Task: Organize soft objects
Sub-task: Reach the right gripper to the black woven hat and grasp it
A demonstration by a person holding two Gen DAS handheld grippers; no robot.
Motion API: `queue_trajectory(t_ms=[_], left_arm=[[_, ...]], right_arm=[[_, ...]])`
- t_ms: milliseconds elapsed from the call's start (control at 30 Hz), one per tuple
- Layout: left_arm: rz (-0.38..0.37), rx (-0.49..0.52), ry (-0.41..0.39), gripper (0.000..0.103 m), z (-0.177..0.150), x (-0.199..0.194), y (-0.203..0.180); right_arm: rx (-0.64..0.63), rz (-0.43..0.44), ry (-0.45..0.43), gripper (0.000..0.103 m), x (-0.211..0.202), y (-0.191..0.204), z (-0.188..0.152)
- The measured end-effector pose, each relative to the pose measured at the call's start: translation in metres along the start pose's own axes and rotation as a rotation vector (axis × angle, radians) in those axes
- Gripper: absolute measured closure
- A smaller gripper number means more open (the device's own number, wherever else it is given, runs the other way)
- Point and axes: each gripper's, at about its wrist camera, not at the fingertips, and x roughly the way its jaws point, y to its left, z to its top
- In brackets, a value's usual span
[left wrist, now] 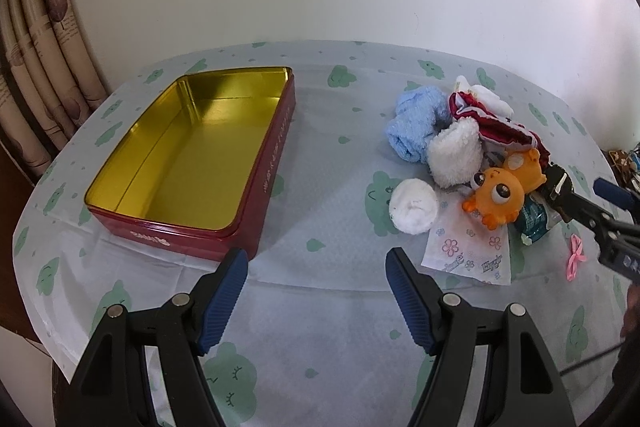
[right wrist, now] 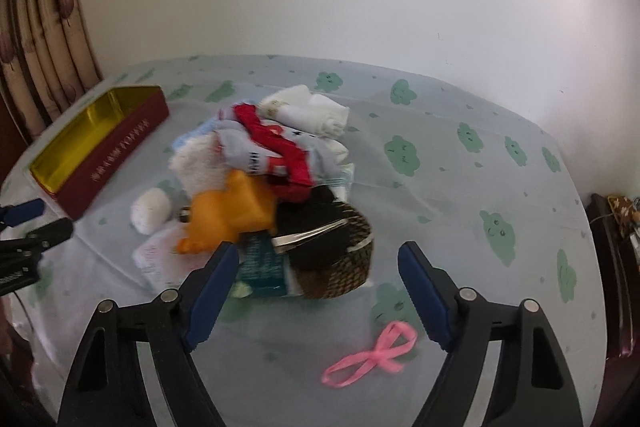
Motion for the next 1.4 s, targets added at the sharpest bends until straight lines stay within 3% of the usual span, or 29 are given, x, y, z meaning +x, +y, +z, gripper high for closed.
queue_trajectory(t_ms=[400, 467, 533, 667, 833, 1167, 1400], left_arm=[[-0.030, 0.057, 0.031, 0.029, 0.007, 0.021, -0.016], [-0.029, 0.066, 0.035, 0.029, 0.008, 0.024, -0.020], [-0.031, 0.073, 0.043, 0.029, 0.010, 0.028, -0.022], [-0.035, 0.084, 0.038, 0.029, 0.015, 0.031, -0.025], [-0.045, 0.103, 0.023, 0.029, 0.021, 0.034, -0.030], [-0.185, 0.127, 0.044, 0.029, 0.033, 0.047, -0.048], [-0.197, 0.131, 0.105, 0.029, 0.043, 0.072, -0.060]], right_arm=[[-0.081, 0.051, 0.051, 0.030, 0.038, -0.007, 0.001], [-0.085, 0.059, 0.042, 0.037, 0.042, -0.007, 0.002], [-0.077, 0.082, 0.049, 0.050, 0.045, -0.007, 0.002], [-0.064, 0.116, 0.034, 0.059, 0.047, -0.007, 0.003], [-0.058, 0.128, 0.019, 0.061, 0.042, -0.007, -0.001], [-0.004, 0.146, 0.008, 0.063, 0.025, -0.013, -0.009], [0.046, 0.169, 0.003, 0.063, 0.015, -0.015, -0.012]])
